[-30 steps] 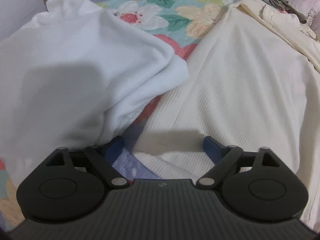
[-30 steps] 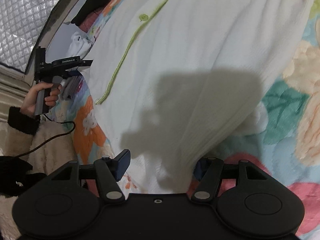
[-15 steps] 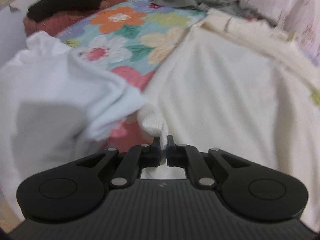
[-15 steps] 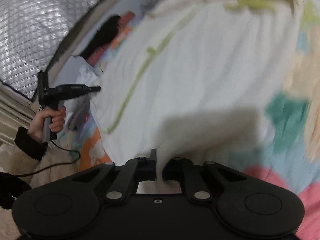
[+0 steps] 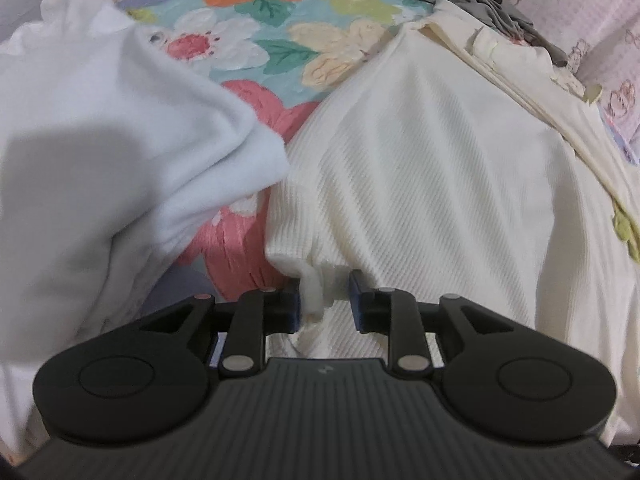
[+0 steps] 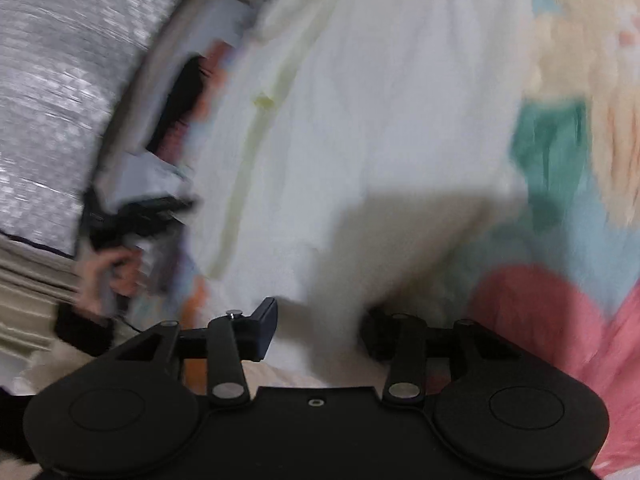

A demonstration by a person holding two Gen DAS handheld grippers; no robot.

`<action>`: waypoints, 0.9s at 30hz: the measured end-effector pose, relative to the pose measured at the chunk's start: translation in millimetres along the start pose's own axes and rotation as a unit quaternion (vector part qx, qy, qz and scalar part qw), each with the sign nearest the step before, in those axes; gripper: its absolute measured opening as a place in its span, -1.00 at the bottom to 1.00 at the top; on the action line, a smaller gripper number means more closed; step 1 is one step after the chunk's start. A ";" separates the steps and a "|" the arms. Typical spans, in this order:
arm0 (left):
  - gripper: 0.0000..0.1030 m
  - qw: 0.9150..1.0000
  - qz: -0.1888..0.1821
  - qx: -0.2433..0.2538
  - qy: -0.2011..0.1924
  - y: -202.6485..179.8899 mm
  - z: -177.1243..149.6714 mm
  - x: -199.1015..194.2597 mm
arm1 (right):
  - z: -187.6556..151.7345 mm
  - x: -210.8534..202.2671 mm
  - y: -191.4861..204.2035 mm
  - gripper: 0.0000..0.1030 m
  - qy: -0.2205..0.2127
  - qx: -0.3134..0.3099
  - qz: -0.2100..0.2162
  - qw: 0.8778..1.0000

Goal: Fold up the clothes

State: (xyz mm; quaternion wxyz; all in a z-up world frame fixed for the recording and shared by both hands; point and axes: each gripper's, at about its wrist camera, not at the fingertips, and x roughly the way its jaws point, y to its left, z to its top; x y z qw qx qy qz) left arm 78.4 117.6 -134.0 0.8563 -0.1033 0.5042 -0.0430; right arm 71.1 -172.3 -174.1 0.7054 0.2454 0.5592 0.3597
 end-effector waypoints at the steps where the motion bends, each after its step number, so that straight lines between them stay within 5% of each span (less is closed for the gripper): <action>1: -0.91 1.000 0.010 0.012 -0.009 -3.1 -1.1 -2.1 | -2.2 0.0 3.3 -0.03 -0.007 -0.010 0.001 1.000; 2: -0.90 0.999 0.023 0.033 -0.021 -8.0 -2.4 -5.7 | -3.7 -1.1 7.5 -0.19 -0.012 -0.024 0.006 1.000; 3: -0.90 0.998 0.030 0.051 -0.035 -13.5 -3.8 -10.1 | -4.3 -2.9 12.5 -0.90 -0.016 -0.042 0.006 0.999; 6: -0.90 0.995 0.021 0.073 -0.066 -22.1 -4.0 -24.6 | 0.2 -12.4 30.0 -0.89 -0.029 -0.109 -0.020 0.993; 14: -0.90 0.991 -0.037 0.047 -0.120 -32.6 21.6 -42.9 | 56.7 -56.1 48.1 -0.89 -0.107 -0.152 -0.048 0.981; 22: -0.90 0.980 -0.059 0.073 -0.176 -98.5 100.8 -48.4 | 132.8 -90.5 32.0 -0.89 -0.197 -0.130 -0.052 0.970; 27: -0.90 0.977 -0.097 0.028 -0.188 -139.8 155.2 -16.1 | 184.4 -107.5 21.9 -0.89 -0.247 -0.079 -0.058 0.964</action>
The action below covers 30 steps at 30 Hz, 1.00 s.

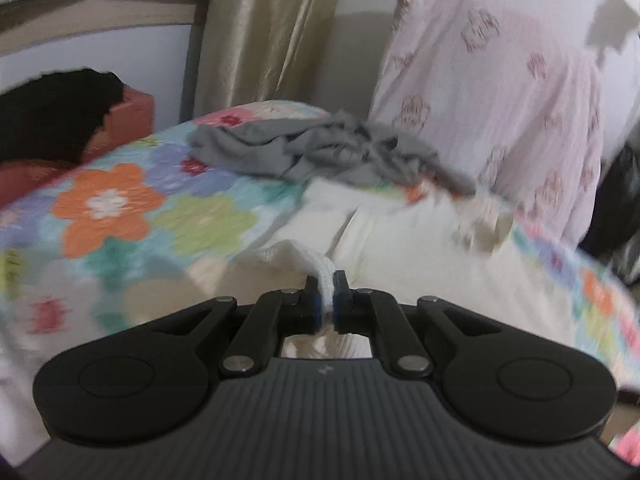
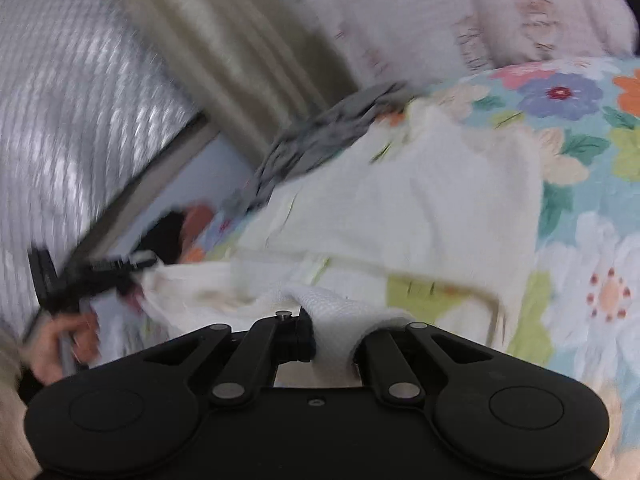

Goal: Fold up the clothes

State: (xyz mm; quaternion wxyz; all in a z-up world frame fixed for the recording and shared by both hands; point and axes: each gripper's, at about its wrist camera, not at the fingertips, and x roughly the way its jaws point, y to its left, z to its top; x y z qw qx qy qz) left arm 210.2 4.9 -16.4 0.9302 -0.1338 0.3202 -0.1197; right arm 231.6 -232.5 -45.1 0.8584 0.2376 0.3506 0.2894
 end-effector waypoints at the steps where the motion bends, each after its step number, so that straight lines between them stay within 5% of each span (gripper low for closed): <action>1: -0.90 1.000 -0.004 -0.013 -0.004 -5.8 6.5 12.8 | 10.0 2.4 -4.4 -0.89 -0.010 0.014 -0.002 1.000; 4: -0.90 0.999 -0.018 -0.031 -0.005 -24.9 32.3 54.9 | 39.5 13.1 -13.6 -0.89 -0.025 0.038 -0.020 0.999; 12: -0.89 0.996 -0.034 0.044 -0.067 -86.5 125.6 127.2 | 138.5 32.9 -28.8 -0.89 -0.052 0.033 -0.061 0.996; 14: -0.68 0.996 -0.028 0.032 -0.079 -90.4 142.2 153.5 | 156.3 48.8 -42.5 -0.85 -0.060 0.030 -0.084 0.994; 15: -0.46 0.998 -0.004 0.029 -0.062 -90.7 147.3 171.5 | 163.2 59.1 -51.2 -0.64 -0.062 0.028 -0.100 0.993; 16: 0.02 0.999 0.028 0.028 -0.035 -89.6 147.6 187.6 | 170.1 69.4 -59.8 -0.45 -0.063 0.025 -0.115 0.991; 17: -0.06 0.998 0.063 0.028 -0.007 -88.1 146.4 202.9 | 172.2 76.7 -69.0 -0.28 -0.065 0.028 -0.127 0.989; 18: -0.14 0.997 0.074 0.029 0.002 -85.2 142.2 207.1 | 166.6 79.1 -79.0 -0.28 -0.069 0.039 -0.132 0.988; 22: -0.05 1.000 0.016 0.005 0.001 -59.6 106.1 180.9 | 131.7 73.5 -101.2 -0.28 -0.065 0.063 -0.124 0.988; 26: -0.05 0.996 0.046 0.018 0.074 -32.0 68.0 165.3 | 83.0 55.9 -99.9 -0.28 -0.032 0.051 -0.132 0.989; 30: 0.01 0.991 0.082 0.013 0.103 3.9 32.6 139.4 | 36.8 36.5 -97.5 -0.21 -0.015 0.058 -0.146 0.987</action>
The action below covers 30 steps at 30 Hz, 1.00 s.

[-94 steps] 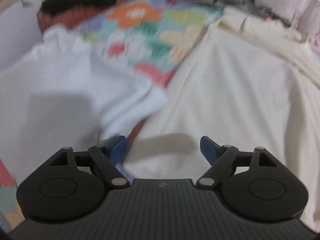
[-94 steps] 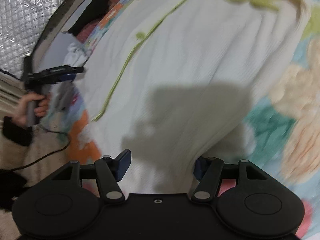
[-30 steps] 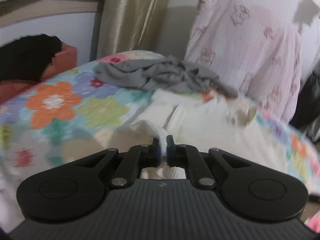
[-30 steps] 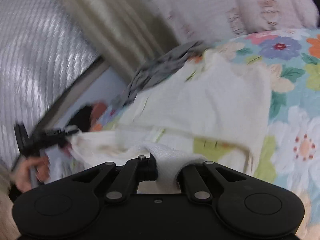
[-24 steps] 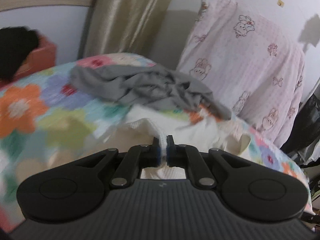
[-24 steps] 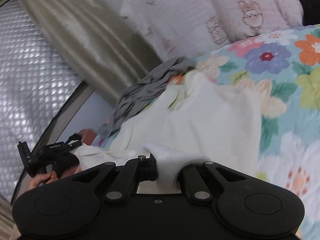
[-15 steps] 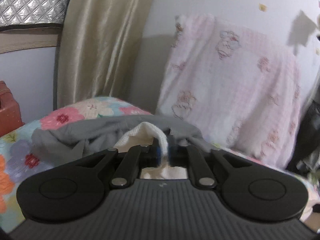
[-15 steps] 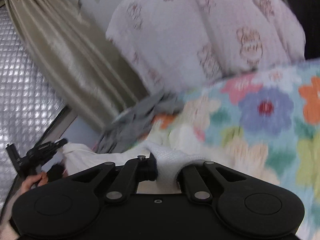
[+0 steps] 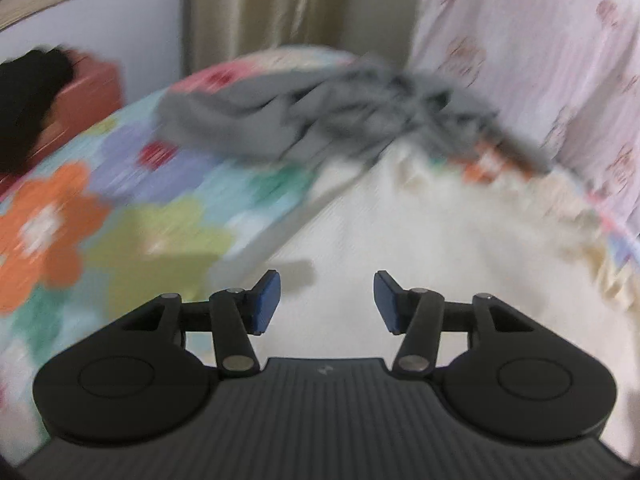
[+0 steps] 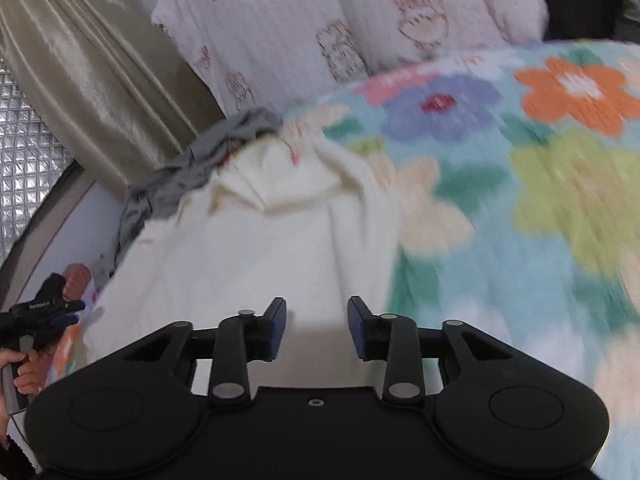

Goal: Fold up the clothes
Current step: 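Fold the garment edge with the right gripper while the left gripper pinches the hem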

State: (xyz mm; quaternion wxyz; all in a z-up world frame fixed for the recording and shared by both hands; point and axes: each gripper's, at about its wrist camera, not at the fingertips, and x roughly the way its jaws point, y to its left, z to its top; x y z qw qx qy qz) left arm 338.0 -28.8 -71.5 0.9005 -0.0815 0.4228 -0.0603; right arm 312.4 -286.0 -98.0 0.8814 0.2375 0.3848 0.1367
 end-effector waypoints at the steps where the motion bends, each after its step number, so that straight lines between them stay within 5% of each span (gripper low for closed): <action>1: 0.01 1.000 -0.004 -0.013 0.002 12.2 -8.6 -4.5 | -9.9 -4.9 -2.9 -0.20 0.002 0.008 0.002 1.000; 9: 0.24 0.999 0.008 -0.043 -0.011 59.3 -35.0 -5.8 | -63.3 -24.9 -24.3 -0.04 0.055 0.061 0.049 0.995; 14: 0.24 0.991 -0.055 -0.108 -0.049 85.7 -24.3 7.9 | -79.1 -27.5 -31.3 0.03 0.066 0.077 0.080 0.992; 20: 0.30 0.991 -0.107 -0.072 0.028 75.8 -22.7 46.2 | -83.3 -18.7 -37.6 0.04 0.087 0.116 0.118 0.982; 24: 0.56 0.987 -0.120 -0.101 0.022 69.8 -16.7 61.1 | -81.1 -7.2 -40.6 0.24 0.066 0.141 0.129 0.979; 25: 0.51 0.990 -0.109 -0.093 0.021 63.4 -14.7 62.6 | -78.0 -0.9 -41.5 0.30 0.058 0.154 0.133 0.977; 26: -0.46 0.993 -0.091 -0.074 0.021 54.8 -12.6 63.1 | -74.9 5.4 -42.4 0.36 0.051 0.167 0.137 0.975; 27: -0.78 0.996 -0.073 -0.056 0.021 46.2 -10.5 63.7 | -71.8 11.7 -43.4 0.36 0.043 0.180 0.141 0.972; 29: -0.78 0.999 -0.038 -0.014 0.007 27.7 -9.4 58.2 | -66.6 22.3 -39.9 0.20 0.030 0.184 0.138 0.973; 30: -0.78 1.000 -0.020 0.012 -0.011 17.3 -11.7 49.7 | -63.7 25.9 -35.7 -0.37 0.027 0.174 0.132 0.975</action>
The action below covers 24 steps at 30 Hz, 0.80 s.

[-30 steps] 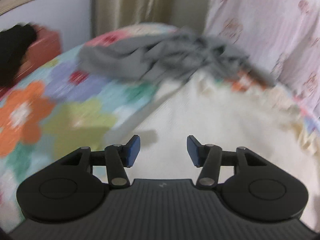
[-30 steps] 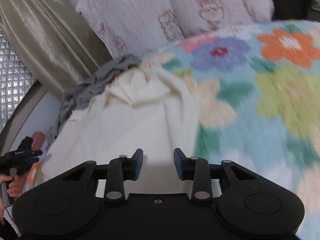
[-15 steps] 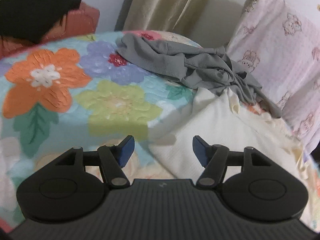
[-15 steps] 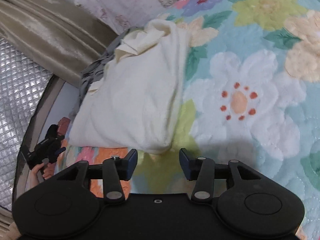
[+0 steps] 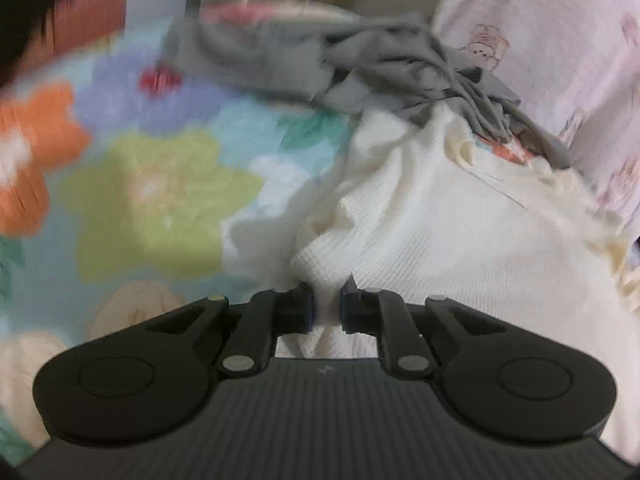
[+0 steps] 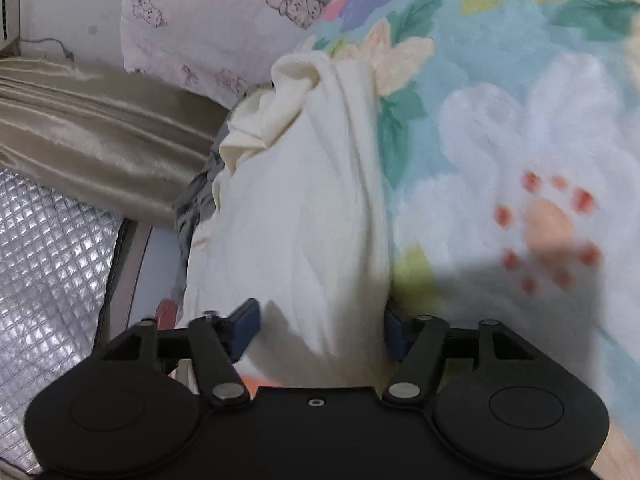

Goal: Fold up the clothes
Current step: 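Fold the garment edge with the right gripper while the left gripper pinches the hem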

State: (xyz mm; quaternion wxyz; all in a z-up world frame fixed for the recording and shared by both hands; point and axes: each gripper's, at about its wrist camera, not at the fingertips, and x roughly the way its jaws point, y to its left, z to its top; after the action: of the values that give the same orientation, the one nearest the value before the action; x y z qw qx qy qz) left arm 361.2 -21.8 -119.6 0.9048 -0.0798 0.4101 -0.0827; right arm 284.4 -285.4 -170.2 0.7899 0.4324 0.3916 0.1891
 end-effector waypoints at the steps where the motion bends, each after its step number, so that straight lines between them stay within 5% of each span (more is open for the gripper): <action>1: -0.79 1.000 0.010 0.018 -0.020 -7.0 -2.0 -10.0 | 1.6 3.1 6.7 -0.71 0.002 -0.022 -0.009 1.000; 4: -0.79 0.998 0.007 0.014 -0.056 -5.2 -6.3 -43.3 | 3.9 0.0 26.2 -0.73 0.003 -0.077 -0.026 0.997; 9: -0.79 0.999 -0.007 0.007 -0.040 9.2 -34.3 -87.6 | 3.3 -28.1 56.4 -0.75 -0.001 -0.141 -0.035 0.989; 13: -0.79 0.999 -0.010 -0.027 -0.040 33.7 -69.0 -128.1 | 3.4 -34.7 74.8 -0.76 0.043 -0.188 -0.092 0.977; 16: -0.79 0.997 -0.017 -0.062 -0.041 56.9 -89.5 -159.4 | 0.8 -55.7 95.6 -0.78 0.042 -0.202 -0.074 0.976; 20: -0.79 0.997 0.008 -0.052 -0.059 64.9 -123.0 -215.3 | -21.9 -85.3 121.9 -0.79 0.050 -0.239 -0.062 0.968; 24: -0.78 0.998 0.055 -0.014 -0.010 61.3 -171.7 -226.4 | -56.4 -87.8 121.9 -0.79 0.074 -0.297 -0.094 0.947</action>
State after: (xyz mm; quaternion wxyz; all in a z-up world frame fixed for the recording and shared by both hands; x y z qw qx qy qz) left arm 89.5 73.4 -79.4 0.9109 -0.0702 0.4057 -0.0260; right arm 190.5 -243.7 -46.9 0.8655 0.1242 0.4142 0.2529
